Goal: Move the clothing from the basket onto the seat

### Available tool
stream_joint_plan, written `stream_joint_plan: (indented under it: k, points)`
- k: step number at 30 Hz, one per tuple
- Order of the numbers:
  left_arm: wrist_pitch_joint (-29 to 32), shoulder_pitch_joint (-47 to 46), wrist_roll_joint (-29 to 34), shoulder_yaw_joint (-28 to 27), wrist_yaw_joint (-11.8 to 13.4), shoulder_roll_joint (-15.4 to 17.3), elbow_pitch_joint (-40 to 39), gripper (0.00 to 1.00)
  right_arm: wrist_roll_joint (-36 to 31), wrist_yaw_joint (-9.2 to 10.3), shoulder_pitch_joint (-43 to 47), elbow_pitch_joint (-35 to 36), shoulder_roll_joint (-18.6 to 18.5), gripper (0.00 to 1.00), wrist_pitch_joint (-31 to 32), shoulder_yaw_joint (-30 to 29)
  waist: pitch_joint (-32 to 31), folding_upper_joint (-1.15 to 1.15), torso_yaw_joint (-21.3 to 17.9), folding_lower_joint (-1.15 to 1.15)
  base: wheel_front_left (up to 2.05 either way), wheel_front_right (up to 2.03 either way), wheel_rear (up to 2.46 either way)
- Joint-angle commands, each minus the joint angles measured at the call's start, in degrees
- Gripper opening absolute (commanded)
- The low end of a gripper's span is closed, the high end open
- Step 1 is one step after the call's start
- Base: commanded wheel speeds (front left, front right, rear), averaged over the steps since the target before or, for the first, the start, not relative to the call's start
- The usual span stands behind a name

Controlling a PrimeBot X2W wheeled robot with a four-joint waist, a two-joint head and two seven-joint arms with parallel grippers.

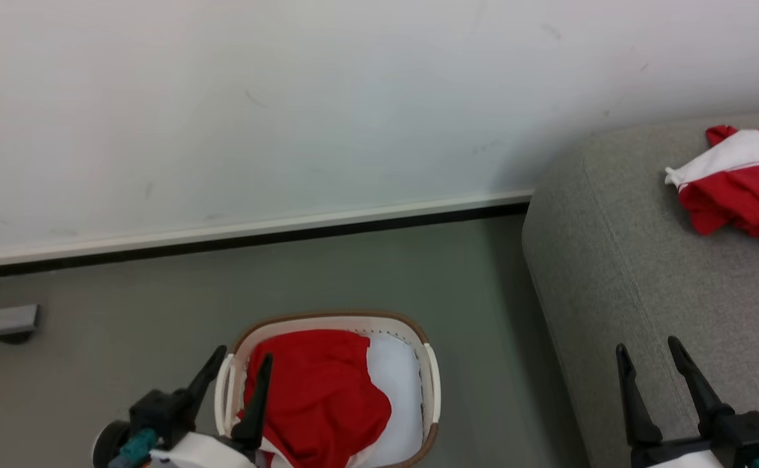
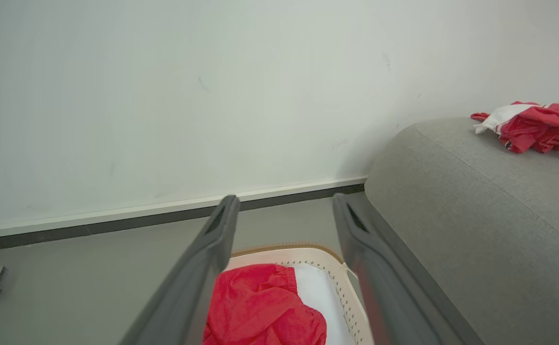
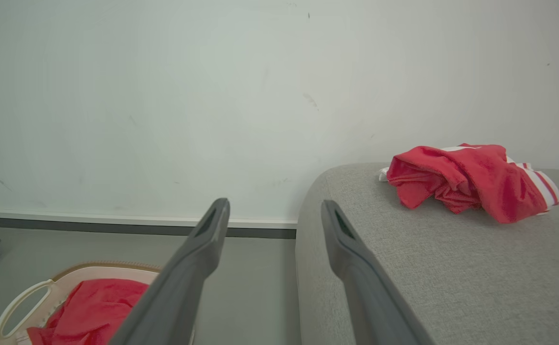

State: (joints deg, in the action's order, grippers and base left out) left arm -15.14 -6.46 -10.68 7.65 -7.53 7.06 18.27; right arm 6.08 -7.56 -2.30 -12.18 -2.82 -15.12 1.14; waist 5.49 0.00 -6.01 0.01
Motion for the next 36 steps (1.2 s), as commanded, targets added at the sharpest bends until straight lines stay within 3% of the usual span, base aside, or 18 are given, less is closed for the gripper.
stream_joint_plan:
  k: [1, 8, 17, 36]
  points:
    - [0.0, -2.5, 0.0, 1.2, 0.1, 1.3, 1.4, 1.0, 0.3, 0.15, -1.3, 0.7, -0.1, 1.0, 0.0, 0.2, 5.5, 0.0, -1.9, -0.01, 0.0, 0.0, 0.0]
    - [4.0, -16.3, 0.0, 9.0, 0.1, 5.7, 12.1, 1.0, 2.7, 0.15, -7.2, 4.9, -0.1, 1.0, 0.0, 1.9, 18.2, 0.0, -5.8, -0.01, 0.0, 0.0, 0.0]
    - [9.2, -30.7, -1.7, 14.4, 0.1, 9.1, 23.9, 1.0, 4.9, 0.15, -13.3, 10.1, -0.1, 1.0, 0.0, 4.1, 32.4, 0.0, -9.0, -0.01, 0.0, 0.0, 0.0]
    - [13.3, -48.9, -2.2, 20.0, 0.1, 14.0, 41.6, 1.0, 6.6, 0.15, -17.3, 17.4, -0.1, 1.0, 0.0, 6.0, 49.7, 0.0, -12.4, -0.01, 0.0, 0.0, 0.0]
